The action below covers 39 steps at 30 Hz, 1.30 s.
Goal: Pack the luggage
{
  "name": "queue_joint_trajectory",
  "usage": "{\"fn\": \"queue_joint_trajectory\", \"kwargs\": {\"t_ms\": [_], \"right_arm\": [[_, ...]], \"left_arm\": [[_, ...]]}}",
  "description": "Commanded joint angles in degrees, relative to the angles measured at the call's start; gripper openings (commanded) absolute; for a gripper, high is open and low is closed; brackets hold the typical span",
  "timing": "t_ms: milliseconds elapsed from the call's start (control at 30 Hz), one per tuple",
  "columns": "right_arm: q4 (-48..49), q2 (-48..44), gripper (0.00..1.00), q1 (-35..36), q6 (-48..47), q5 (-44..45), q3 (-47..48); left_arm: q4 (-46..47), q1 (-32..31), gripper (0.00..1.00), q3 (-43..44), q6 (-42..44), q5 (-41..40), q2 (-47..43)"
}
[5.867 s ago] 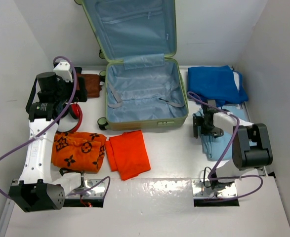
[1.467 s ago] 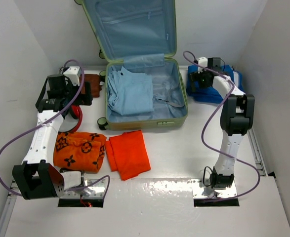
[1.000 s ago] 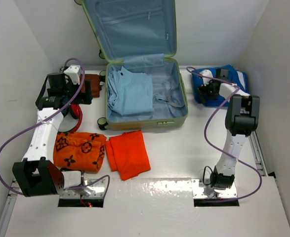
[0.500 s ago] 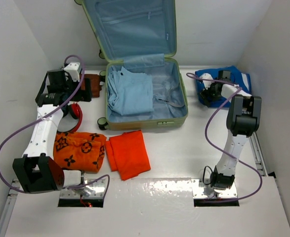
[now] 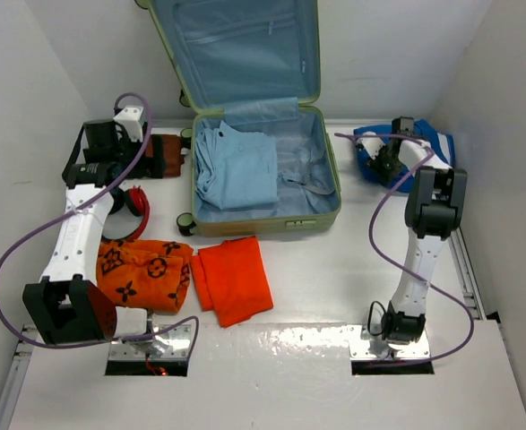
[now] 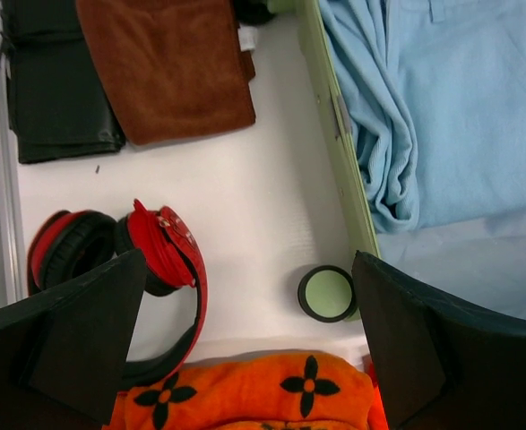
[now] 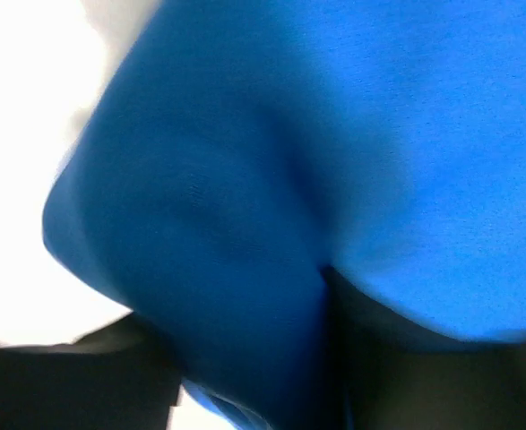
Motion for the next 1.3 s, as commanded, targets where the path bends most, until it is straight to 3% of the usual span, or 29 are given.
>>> {"fn": "queue_joint_trajectory", "kwargs": {"t_ms": [0,67,267,433,533,833,1033,1267], "right_arm": [[-9.64,7.93,0.40,0.78,2.51,0.54,4.04],[-11.92,9.78,0.00,0.95,4.70,0.63,6.50],[-11.75,1.89,0.00,0.60,14.71,-8.94,4.31],[-13.96,-2.95,0.00,-1.95,33.92,-25.26,16.70],[-13.87,-4.62,0.00,-2.21,39.68,-28.80,20.57],[-4.82,-14.20,0.00,-1.78,49.43,-38.48,14.43],[0.36,-17.55,0.00,7.44,53.40,-37.26,11.17],[1.08,-9.21,0.00,19.57,61.83,-32.60,19.60]], "left_arm": [[-0.13,-0.62,1.00,3.45,0.23,-0.66,0.12],[-0.13,-0.62,1.00,3.97,0.24,-1.18,0.12],[-0.13,-0.62,1.00,3.98,0.76,-1.19,0.12],[-0.13,-0.62,1.00,3.45,-0.29,0.74,0.12],[-0.13,-0.62,1.00,2.93,-0.29,0.74,0.12],[0.39,-0.62,1.00,0.55,0.24,0.22,-1.55],[1.45,-0.62,1.00,-1.11,-0.81,1.88,-1.55],[1.97,-0.62,1.00,-2.35,-0.20,0.49,-2.69]]}}
